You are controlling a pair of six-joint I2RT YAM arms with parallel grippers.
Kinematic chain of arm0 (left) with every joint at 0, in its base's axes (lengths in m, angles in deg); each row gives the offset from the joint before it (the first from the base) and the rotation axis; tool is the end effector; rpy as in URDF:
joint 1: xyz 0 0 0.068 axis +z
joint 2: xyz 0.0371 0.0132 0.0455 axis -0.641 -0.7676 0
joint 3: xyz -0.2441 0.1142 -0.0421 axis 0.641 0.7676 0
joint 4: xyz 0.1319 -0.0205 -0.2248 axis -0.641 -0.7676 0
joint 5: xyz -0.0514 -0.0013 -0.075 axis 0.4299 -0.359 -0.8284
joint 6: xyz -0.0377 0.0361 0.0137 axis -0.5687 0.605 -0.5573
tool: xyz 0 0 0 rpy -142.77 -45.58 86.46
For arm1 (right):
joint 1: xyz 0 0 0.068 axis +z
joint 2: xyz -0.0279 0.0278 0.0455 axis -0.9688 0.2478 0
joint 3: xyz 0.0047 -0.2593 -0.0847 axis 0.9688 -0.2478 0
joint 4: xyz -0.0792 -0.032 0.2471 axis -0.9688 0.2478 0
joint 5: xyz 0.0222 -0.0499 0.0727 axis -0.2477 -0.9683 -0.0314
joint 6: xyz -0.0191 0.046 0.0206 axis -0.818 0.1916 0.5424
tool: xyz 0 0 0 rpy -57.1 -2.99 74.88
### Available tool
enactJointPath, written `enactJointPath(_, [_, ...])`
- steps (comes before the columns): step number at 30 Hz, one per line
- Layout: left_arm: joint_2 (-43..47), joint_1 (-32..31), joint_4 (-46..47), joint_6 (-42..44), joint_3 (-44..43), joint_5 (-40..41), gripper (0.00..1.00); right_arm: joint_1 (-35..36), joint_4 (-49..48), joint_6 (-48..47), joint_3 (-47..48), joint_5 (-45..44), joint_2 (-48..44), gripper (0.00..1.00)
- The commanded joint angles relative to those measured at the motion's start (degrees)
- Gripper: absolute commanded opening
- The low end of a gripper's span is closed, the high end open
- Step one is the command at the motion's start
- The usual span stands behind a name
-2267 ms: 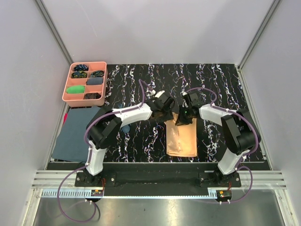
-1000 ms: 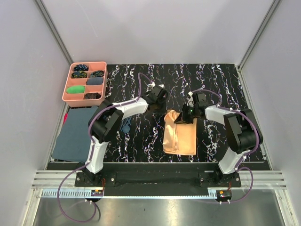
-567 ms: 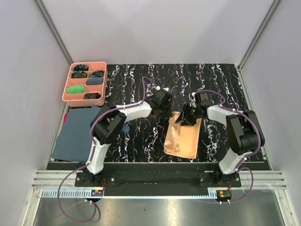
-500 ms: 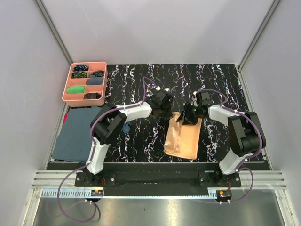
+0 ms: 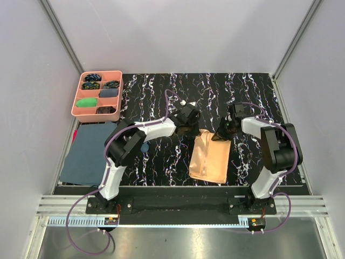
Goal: Fold the napkin into a case and place the utensils inside
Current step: Fold the lower triangle-folded napkin at the center of the board.
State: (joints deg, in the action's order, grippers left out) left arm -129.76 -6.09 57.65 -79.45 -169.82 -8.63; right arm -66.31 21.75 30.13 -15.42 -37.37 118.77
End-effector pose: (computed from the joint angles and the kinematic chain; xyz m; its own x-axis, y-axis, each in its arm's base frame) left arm 0.3181 -0.3316 0.1605 -0.8906 -0.0937 -0.4450 0.1587 0.8530 -0.4972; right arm 0.3193 0.0648 0.1408 -0.9221 0.3065 -0.2363 0.1649 0.8636 0.4764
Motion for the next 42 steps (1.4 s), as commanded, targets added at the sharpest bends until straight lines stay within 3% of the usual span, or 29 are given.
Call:
enactJointPath(1, [0.08,-0.89,4.12,-1.39,-0.43,-2.64,0.05,0.15,-2.57,-0.85,1.86,-1.05,4.01,0.13])
enactJointPath(10, [-1.59,-1.24,5.71,-1.83,0.18,-2.55,0.05,0.15,-3.98,-0.58,3.96,3.08,7.97,0.11])
enactJointPath(12, [-2.65,-0.98,5.62,-1.83,-0.26,-3.25,0.05,0.06,-3.19,-1.81,4.31,2.64,6.48,0.15])
enactJointPath(15, [-3.35,-1.07,6.23,-1.83,-0.52,-3.17,0.05,0.15,-1.79,-3.57,5.28,1.68,3.49,0.31])
enactJointPath(21, [-3.53,-0.98,7.29,-1.92,0.71,-2.73,0.05,0.15,-1.43,-4.28,8.18,5.44,1.72,0.39])
enactJointPath(42, [-0.01,-0.98,8.34,-0.69,2.56,-2.99,0.04,0.67,-6.27,-3.57,10.73,12.57,7.53,0.46])
